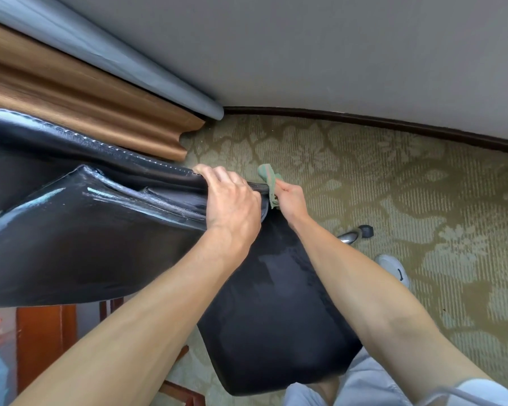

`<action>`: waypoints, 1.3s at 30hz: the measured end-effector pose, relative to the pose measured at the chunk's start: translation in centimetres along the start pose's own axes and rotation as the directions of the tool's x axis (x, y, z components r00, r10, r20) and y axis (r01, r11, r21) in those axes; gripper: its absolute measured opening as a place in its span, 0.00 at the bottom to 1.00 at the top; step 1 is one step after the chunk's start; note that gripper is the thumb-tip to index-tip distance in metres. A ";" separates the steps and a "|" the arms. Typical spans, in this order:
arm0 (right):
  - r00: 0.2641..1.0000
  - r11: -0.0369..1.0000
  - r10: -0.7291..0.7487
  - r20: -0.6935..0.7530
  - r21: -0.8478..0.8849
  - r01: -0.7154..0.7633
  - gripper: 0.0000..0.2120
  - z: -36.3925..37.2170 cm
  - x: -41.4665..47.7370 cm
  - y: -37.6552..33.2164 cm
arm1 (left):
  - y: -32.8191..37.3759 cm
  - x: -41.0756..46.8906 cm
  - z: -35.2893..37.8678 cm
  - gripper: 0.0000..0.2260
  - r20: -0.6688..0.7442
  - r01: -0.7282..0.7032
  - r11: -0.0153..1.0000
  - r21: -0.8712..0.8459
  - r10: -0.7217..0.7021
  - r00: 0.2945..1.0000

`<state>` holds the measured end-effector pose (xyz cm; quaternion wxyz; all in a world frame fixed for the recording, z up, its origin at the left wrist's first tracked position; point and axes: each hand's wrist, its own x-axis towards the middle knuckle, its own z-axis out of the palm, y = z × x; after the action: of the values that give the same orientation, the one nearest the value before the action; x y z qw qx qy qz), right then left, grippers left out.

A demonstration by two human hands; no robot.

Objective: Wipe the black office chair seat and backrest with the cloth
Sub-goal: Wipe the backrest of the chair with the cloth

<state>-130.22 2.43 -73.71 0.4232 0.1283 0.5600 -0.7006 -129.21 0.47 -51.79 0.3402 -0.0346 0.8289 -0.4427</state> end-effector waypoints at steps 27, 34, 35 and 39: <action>0.962 0.967 -0.247 0.118 -0.033 0.253 0.13 7.1 -9.9 -9.2 | -11.9 -5.4 0.2 0.25 -0.132 0.008 1.000 0.023 -0.005 0.991; 0.924 0.933 -0.337 0.183 -0.065 0.353 0.15 10.1 -13.0 -13.4 | -17.0 -9.3 0.9 0.25 -0.312 0.118 0.983 -0.140 -0.157 0.937; 0.918 0.930 -0.346 0.194 -0.057 0.363 0.15 10.5 -13.4 -13.9 | -17.5 -9.8 1.0 0.26 -0.342 0.136 0.973 -0.188 -0.194 0.919; 0.893 0.910 -0.394 0.217 -0.043 0.412 0.14 11.7 -14.6 -15.7 | -19.7 -11.0 2.1 0.35 -0.363 0.213 0.884 -0.416 -0.377 0.852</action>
<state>-129.45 -1.28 -49.58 0.3289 -0.0815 0.5585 -0.7572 -124.33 -9.04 -31.78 0.0614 -0.1259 0.9347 -0.3268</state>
